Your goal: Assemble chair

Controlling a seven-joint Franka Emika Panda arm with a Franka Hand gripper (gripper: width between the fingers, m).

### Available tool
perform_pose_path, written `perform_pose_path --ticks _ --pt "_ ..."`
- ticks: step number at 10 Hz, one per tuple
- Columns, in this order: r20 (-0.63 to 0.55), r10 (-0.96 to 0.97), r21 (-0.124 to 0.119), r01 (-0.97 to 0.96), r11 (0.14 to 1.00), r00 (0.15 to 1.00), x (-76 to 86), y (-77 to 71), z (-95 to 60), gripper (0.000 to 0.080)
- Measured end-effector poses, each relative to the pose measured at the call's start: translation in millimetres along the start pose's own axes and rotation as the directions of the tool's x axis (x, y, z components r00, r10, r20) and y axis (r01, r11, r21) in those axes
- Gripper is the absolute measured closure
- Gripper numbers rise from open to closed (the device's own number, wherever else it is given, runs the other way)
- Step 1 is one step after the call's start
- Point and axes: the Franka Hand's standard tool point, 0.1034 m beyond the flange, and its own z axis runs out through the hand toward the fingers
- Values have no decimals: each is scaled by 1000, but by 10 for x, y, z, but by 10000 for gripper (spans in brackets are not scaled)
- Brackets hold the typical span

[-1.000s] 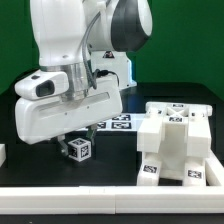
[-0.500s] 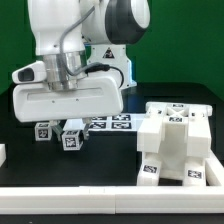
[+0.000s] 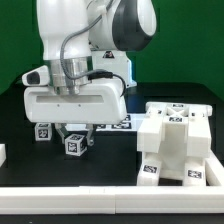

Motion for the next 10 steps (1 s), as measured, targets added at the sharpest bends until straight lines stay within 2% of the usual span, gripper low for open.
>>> perform_pose_path --ticks 1,2,3,4,5,6,7,8,10 --pt "45 6 19 -7 1000 999 5 -36 -7 288" --pt "115 36 48 -42 998 993 99 -85 -84 288" --pt "235 74 74 -94 993 969 246 -124 -190 179" --pt "347 115 70 -148 987 931 427 -158 -266 158" --pt "406 113 73 -155 985 907 557 -177 -264 158" --pt "496 101 70 -156 985 862 484 -65 -172 151" --pt "542 113 57 -170 984 833 428 -18 -55 151" --pt "586 110 54 -174 983 803 341 -30 -39 151" --pt "692 89 64 -183 981 716 311 -30 -51 151"
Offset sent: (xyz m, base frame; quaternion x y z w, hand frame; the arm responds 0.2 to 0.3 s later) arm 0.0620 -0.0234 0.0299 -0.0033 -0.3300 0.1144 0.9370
